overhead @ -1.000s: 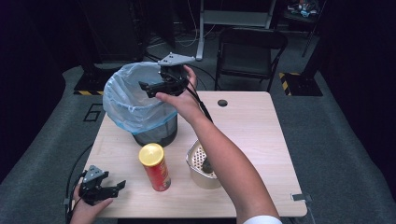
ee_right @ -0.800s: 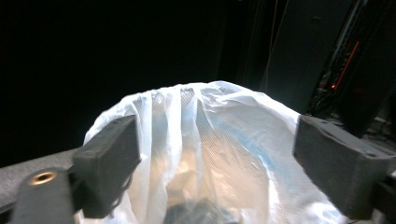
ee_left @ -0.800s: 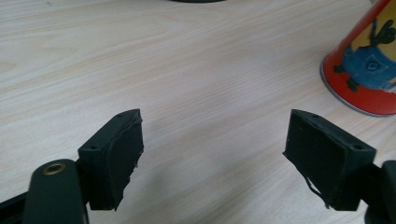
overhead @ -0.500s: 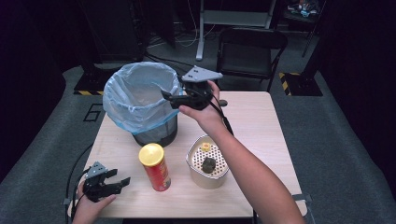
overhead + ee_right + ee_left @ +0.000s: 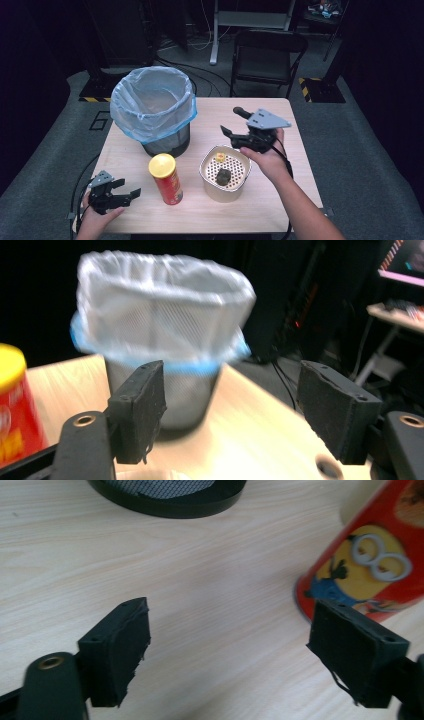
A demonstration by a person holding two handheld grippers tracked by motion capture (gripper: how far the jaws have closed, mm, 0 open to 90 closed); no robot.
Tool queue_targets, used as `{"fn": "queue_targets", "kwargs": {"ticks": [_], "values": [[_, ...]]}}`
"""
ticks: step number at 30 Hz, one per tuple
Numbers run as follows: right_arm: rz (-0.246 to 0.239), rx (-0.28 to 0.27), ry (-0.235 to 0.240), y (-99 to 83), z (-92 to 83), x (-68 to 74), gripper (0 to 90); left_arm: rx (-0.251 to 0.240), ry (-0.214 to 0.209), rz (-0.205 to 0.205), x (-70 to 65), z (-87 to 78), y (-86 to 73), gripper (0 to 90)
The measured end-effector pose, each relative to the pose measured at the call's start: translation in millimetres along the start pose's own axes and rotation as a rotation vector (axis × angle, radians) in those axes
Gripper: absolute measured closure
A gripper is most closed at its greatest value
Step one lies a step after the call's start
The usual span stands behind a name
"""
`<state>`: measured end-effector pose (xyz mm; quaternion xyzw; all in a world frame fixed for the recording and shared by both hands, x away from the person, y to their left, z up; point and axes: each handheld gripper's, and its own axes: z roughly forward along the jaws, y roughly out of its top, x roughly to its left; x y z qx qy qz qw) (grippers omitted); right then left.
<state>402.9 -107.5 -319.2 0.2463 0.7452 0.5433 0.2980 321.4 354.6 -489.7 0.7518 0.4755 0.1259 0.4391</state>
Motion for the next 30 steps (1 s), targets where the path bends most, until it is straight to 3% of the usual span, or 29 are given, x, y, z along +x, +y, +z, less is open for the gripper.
{"fn": "queue_targets", "kwargs": {"ticks": [3, 5, 11, 15, 22, 23, 30], "values": [[0.071, 0.015, -0.065, -29.8, -25.4, -10.7, 27.2, -0.009, -0.027, -0.005, -5.6, -1.0, -0.4, 14.2], [0.122, 0.017, -0.095, -49.5, -37.4, -16.3, 27.3, -0.013, -0.043, 0.017, -9.8, -1.8, 2.1, 14.2], [0.169, 0.074, -0.170, -97.4, -62.6, -26.1, 27.0, -0.051, -0.094, 0.063, -31.4, -2.0, 11.8, 14.9], [0.169, 0.112, -0.201, -110.1, -68.0, -28.5, 24.8, -0.056, -0.136, 0.093, -45.3, 4.4, 16.5, 14.3], [0.180, 0.113, -0.239, -121.9, -76.8, -30.0, 22.0, -0.020, -0.221, 0.143, -59.7, 18.0, 22.0, 14.2], [0.188, 0.116, -0.248, -124.4, -78.2, -30.3, 20.8, -0.010, -0.219, 0.168, -61.1, 20.4, 23.1, 14.2], [0.236, 0.155, -0.316, -144.1, -91.8, -37.0, 18.6, 0.008, -0.222, 0.201, -68.2, 37.5, 27.5, 14.1]]}}
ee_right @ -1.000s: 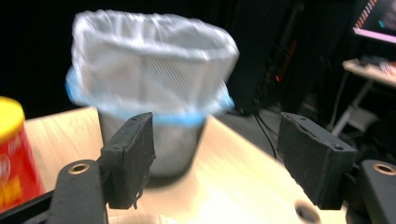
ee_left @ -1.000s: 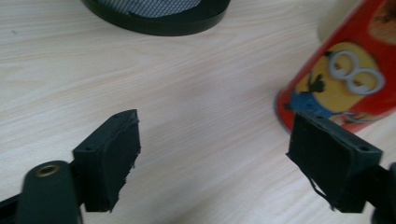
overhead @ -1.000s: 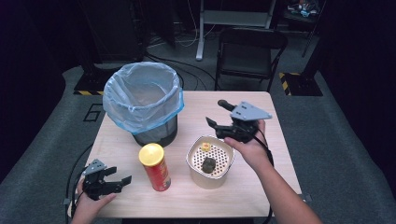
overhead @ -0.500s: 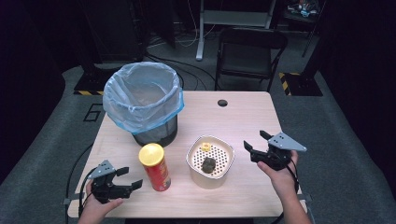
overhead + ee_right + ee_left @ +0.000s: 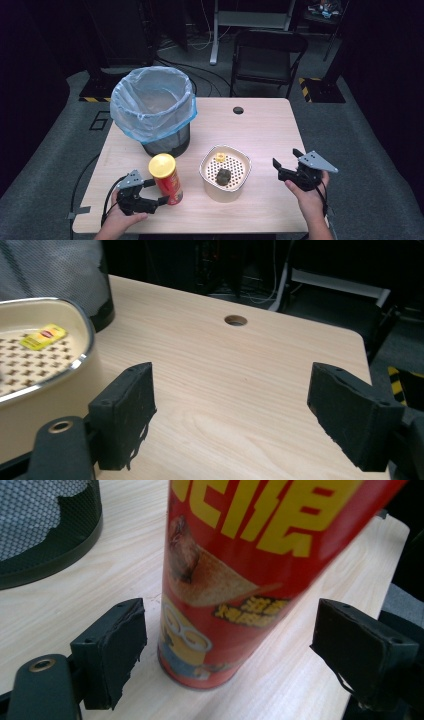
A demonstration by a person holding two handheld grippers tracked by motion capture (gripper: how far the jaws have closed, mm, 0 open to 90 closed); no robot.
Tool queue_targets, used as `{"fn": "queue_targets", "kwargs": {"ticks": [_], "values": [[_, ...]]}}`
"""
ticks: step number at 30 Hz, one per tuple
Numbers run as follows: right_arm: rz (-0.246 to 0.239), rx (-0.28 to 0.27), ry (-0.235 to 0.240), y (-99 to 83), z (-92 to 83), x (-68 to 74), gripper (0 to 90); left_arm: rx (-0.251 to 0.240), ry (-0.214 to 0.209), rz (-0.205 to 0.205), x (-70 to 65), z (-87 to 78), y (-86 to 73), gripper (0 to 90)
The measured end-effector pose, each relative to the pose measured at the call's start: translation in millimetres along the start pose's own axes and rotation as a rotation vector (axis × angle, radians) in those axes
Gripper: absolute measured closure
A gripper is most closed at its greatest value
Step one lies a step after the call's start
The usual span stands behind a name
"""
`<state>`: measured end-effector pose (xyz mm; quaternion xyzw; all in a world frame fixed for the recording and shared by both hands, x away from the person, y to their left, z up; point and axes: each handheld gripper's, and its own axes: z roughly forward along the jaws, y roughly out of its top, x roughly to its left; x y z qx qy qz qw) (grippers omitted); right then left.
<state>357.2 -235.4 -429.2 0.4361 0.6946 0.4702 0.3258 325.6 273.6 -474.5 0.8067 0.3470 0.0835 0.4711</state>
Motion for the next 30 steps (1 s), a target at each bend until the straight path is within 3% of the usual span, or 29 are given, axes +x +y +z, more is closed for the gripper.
{"fn": "queue_targets", "kwargs": {"ticks": [5, 10, 15, 17, 23, 28, 30], "values": [[0.030, 0.019, -0.041, -13.3, -7.1, -14.3, 18.6, 0.004, -0.020, 0.038, -2.4, 10.3, 3.2, 14.5], [0.067, 0.060, -0.079, -29.5, -8.2, -26.7, 18.7, -0.006, -0.003, 0.060, -0.7, 16.7, 6.5, 16.6], [0.096, 0.052, -0.084, -34.0, -10.5, -33.4, 18.7, -0.039, 0.008, 0.077, 1.0, 21.4, 6.0, 19.4], [0.105, 0.053, -0.083, -34.6, -10.4, -33.6, 18.8, -0.030, -0.001, 0.082, 1.3, 22.5, 6.7, 19.9], [0.074, 0.091, -0.088, -38.3, -4.8, -30.2, 19.5, -0.027, -0.005, 0.086, 2.1, 23.4, 6.8, 20.0], [0.050, 0.114, -0.087, -40.9, -2.5, -26.3, 19.9, -0.032, 0.031, 0.115, -0.8, 20.4, 9.4, 22.7], [0.042, 0.116, -0.086, -42.7, -1.6, -25.9, 20.0, -0.039, 0.029, 0.102, -0.2, 19.1, 9.7, 23.3]]}}
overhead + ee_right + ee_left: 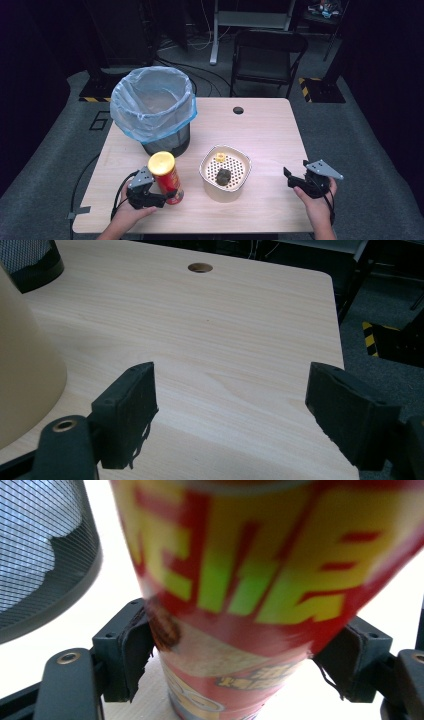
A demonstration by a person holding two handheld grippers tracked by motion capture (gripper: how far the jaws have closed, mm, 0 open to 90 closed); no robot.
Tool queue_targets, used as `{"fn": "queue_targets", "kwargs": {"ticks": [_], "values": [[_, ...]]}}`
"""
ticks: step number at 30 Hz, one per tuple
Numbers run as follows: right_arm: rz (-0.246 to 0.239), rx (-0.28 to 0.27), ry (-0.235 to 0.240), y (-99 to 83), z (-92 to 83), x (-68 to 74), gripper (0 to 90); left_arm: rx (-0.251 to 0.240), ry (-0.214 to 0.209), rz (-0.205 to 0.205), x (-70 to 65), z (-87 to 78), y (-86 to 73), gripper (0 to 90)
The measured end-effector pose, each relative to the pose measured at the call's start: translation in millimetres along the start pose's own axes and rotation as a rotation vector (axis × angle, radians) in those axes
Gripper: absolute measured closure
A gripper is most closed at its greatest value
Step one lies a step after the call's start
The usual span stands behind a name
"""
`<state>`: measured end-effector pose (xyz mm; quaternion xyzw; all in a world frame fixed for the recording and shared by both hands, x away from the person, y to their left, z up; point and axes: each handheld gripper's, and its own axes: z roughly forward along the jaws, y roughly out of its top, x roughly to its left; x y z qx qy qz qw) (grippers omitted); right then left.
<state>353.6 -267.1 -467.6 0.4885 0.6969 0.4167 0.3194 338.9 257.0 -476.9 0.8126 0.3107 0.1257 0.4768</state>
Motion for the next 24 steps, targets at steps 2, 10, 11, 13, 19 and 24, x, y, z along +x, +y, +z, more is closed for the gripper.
{"fn": "queue_targets", "kwargs": {"ticks": [2, 10, 11, 13, 19, 24], "values": [[-0.008, 0.004, 0.003, -1.3, -0.1, 0.1, 20.2, 0.003, 0.009, 0.011, 0.3, -1.7, 0.0, 23.4], [-0.025, 0.021, 0.013, -4.6, 3.6, 3.8, 20.8, 0.004, 0.024, 0.030, -3.9, -8.9, 8.4, 23.6], [-0.025, 0.024, 0.012, -4.7, 3.3, 4.5, 20.9, 0.005, 0.032, 0.044, -2.8, -13.2, 11.2, 23.5], [-0.025, 0.026, 0.019, -4.4, 3.1, 5.6, 20.9, 0.002, 0.028, 0.018, -3.0, -18.0, 14.5, 23.5], [-0.028, 0.035, 0.031, -4.4, 8.0, 9.8, 21.0, 0.020, 0.025, -0.018, -4.6, -37.1, 33.5, 23.5], [-0.045, 0.044, 0.044, -5.5, 10.4, 13.1, 21.1, 0.048, 0.028, -0.024, -7.7, -51.5, 54.6, 23.6]]}}
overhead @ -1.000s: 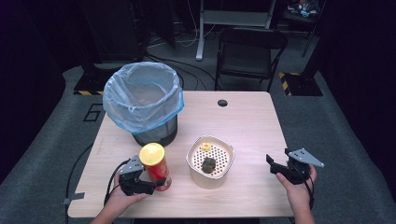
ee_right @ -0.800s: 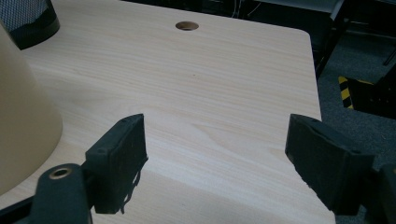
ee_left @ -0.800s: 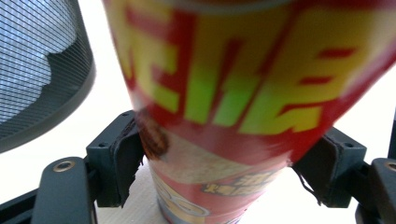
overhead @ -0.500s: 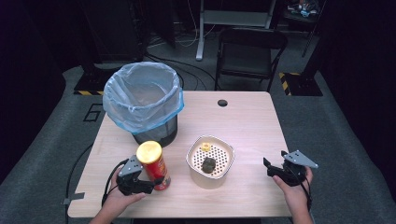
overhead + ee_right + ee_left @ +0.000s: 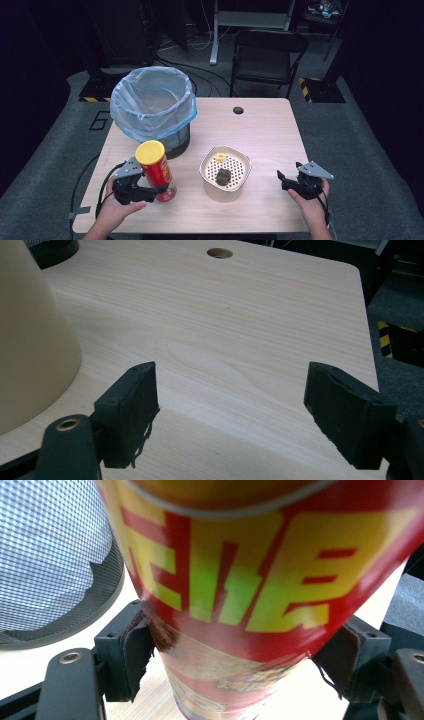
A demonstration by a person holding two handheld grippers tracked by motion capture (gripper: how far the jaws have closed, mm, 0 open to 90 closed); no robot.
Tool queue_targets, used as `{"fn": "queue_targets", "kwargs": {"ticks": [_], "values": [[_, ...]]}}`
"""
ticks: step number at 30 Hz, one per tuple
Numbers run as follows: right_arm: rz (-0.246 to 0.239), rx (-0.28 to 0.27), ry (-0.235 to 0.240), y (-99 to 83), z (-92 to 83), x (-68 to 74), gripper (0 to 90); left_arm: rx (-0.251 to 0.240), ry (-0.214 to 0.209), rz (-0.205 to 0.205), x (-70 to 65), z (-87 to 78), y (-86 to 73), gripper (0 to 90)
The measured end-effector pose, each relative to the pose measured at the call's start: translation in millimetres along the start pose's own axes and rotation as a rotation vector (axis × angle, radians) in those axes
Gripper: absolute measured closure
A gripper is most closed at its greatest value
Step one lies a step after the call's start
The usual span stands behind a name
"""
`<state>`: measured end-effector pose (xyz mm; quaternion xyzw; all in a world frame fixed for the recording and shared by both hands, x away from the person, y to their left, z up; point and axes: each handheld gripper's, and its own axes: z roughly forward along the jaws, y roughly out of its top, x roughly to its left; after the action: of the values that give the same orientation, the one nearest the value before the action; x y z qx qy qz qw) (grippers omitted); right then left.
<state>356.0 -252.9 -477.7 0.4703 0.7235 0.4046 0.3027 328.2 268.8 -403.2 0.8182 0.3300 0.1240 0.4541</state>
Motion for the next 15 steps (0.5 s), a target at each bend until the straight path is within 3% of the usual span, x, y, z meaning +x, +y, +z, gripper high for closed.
{"fn": "queue_targets", "kwargs": {"ticks": [7, 15], "values": [[0.027, 0.006, 0.010, -2.6, 1.5, -0.8, 21.4, -0.007, -0.014, -0.002, -6.3, -27.9, 40.5, 23.6], [0.040, 0.005, 0.019, -2.5, 2.2, -2.2, 21.8, -0.030, 0.016, 0.042, -11.2, -51.4, 90.0, 23.6]]}}
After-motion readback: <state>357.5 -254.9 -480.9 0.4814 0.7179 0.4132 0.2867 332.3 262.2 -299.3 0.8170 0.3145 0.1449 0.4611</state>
